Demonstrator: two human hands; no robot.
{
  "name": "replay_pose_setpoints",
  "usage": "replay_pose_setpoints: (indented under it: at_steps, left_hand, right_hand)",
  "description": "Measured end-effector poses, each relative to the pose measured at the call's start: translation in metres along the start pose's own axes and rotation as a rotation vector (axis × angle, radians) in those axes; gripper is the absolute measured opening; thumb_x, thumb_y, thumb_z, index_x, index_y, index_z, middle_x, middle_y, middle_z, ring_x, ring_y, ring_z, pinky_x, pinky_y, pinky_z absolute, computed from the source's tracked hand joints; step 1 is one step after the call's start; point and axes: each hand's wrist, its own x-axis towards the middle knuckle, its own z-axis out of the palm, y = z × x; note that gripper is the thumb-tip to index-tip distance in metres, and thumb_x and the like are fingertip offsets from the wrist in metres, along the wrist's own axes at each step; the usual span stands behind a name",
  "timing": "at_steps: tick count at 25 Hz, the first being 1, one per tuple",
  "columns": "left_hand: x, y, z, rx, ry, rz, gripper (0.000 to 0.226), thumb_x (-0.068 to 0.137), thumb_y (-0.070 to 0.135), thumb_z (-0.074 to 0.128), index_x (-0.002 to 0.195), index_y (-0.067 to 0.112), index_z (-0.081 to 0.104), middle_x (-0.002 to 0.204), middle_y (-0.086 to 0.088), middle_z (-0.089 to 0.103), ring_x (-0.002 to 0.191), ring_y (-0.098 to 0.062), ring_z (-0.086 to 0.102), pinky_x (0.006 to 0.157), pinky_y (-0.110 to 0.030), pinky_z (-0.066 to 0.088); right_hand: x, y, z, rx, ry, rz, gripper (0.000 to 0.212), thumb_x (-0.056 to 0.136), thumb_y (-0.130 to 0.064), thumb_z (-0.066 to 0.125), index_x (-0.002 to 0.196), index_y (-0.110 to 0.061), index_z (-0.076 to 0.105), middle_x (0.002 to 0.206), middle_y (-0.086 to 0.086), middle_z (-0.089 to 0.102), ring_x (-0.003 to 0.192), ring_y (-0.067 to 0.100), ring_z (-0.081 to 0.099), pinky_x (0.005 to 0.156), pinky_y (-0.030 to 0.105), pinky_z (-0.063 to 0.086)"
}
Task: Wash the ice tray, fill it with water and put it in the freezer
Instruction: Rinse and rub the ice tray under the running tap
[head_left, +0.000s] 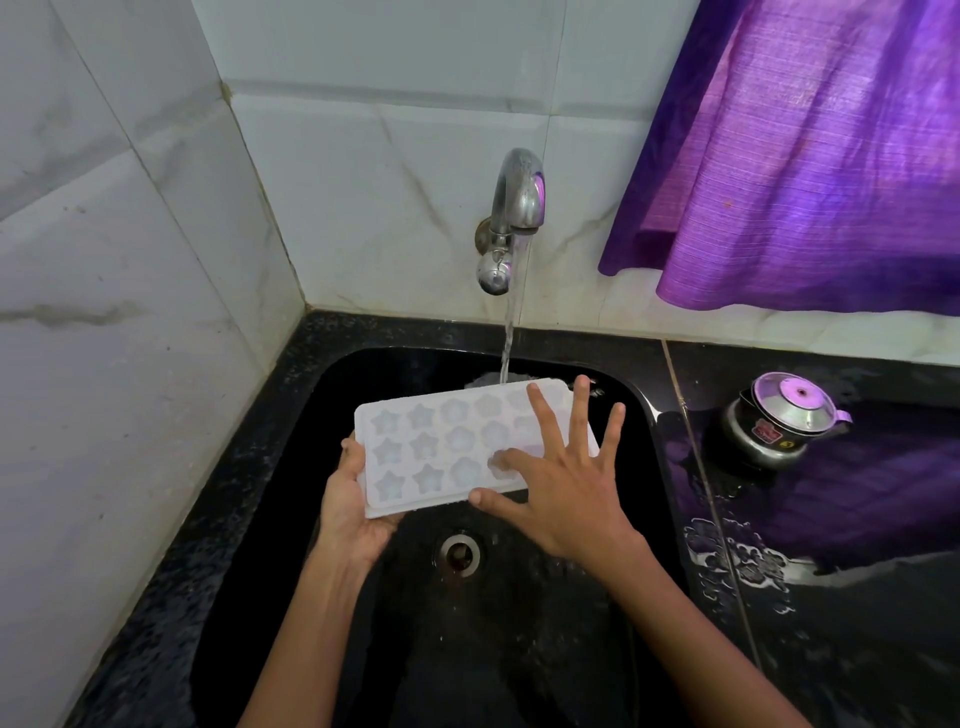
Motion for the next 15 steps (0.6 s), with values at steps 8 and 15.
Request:
replay_pose_setpoints:
  at_steps: [8, 15]
  left_hand:
    - [0.006, -0.004, 0.006, -0.011, -0.019, -0.025, 0.051, 0.099, 0.052, 0.025, 0.116, 0.018, 0.059, 0.107, -0.012, 0.072, 0.098, -0.032, 0.068, 0.077, -0.048, 0.054]
    - [0.013, -0.009, 0.015, 0.038, -0.033, -0.040, 0.050, 0.098, 0.050, 0.029, 0.132, 0.019, 0.050, 0.121, -0.014, 0.065, 0.106, -0.033, 0.064, 0.077, -0.050, 0.053]
  right_hand:
    - [-0.002, 0.006, -0.001, 0.027, -0.016, 0.022, 0.073, 0.074, -0.085, 0.013, 0.123, -0.047, 0.052, 0.146, -0.001, -0.036, 0.123, 0.036, -0.053, 0.091, 0.059, -0.041]
    - [-0.006, 0.010, -0.001, 0.067, -0.041, 0.022, 0.068, 0.077, -0.083, 0.019, 0.118, -0.042, 0.056, 0.145, -0.003, -0.035, 0.123, 0.035, -0.053, 0.090, 0.056, -0.043]
